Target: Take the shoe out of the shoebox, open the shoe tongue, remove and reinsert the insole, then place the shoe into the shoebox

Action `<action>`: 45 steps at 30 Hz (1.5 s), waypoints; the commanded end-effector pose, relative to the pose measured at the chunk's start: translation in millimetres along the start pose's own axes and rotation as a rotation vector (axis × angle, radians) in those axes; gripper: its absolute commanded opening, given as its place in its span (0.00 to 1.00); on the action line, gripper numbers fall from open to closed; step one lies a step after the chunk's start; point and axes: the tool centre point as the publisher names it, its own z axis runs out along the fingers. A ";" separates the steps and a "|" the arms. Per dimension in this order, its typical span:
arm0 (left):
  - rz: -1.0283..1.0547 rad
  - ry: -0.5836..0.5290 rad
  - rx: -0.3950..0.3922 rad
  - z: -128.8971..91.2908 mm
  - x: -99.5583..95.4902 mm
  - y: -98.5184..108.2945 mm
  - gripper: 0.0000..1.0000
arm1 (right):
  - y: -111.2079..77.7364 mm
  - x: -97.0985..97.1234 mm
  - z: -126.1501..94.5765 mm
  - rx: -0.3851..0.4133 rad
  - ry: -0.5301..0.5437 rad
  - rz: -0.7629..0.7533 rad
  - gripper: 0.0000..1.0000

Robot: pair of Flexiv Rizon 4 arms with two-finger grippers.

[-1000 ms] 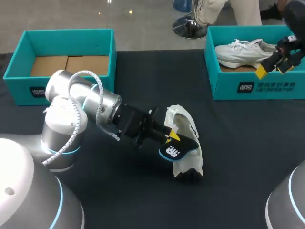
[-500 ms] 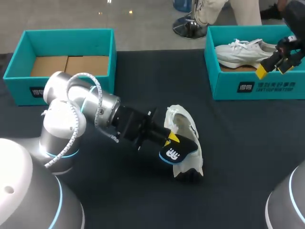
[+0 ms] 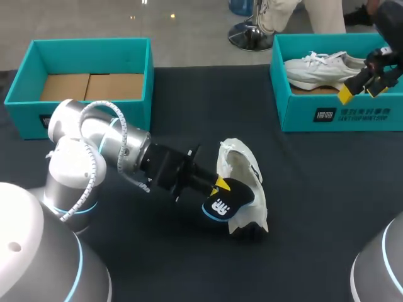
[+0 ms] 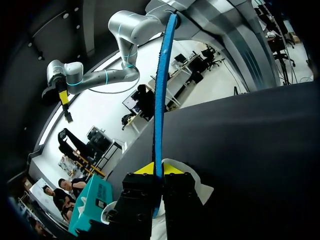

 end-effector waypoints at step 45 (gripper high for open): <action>0.141 0.016 -0.048 25.4 2.8 32.6 0.00 | 2.4 -0.5 0.1 0.005 0.001 0.002 1.00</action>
